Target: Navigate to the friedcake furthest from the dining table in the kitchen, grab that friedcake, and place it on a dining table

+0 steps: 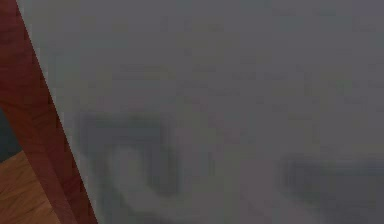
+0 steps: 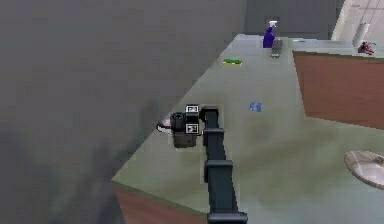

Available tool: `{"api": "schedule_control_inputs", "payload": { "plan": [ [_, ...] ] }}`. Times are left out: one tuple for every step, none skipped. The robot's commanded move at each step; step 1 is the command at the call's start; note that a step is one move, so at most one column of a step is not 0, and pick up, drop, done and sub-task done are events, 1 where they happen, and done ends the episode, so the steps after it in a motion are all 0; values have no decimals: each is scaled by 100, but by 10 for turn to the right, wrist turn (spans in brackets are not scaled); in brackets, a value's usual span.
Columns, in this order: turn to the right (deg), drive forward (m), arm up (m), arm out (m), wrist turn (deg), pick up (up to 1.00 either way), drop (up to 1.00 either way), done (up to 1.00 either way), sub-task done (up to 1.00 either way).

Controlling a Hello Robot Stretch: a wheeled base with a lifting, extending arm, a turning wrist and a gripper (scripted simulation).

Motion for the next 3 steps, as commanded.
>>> {"api": "schedule_control_inputs", "payload": {
  "plan": [
    [0,0,10,0,0,0,0,0,0],
    [0,0,4,0,0,0,0,0,0],
    [0,0,0,0,-450,0,0,0,0]
  ]
}}
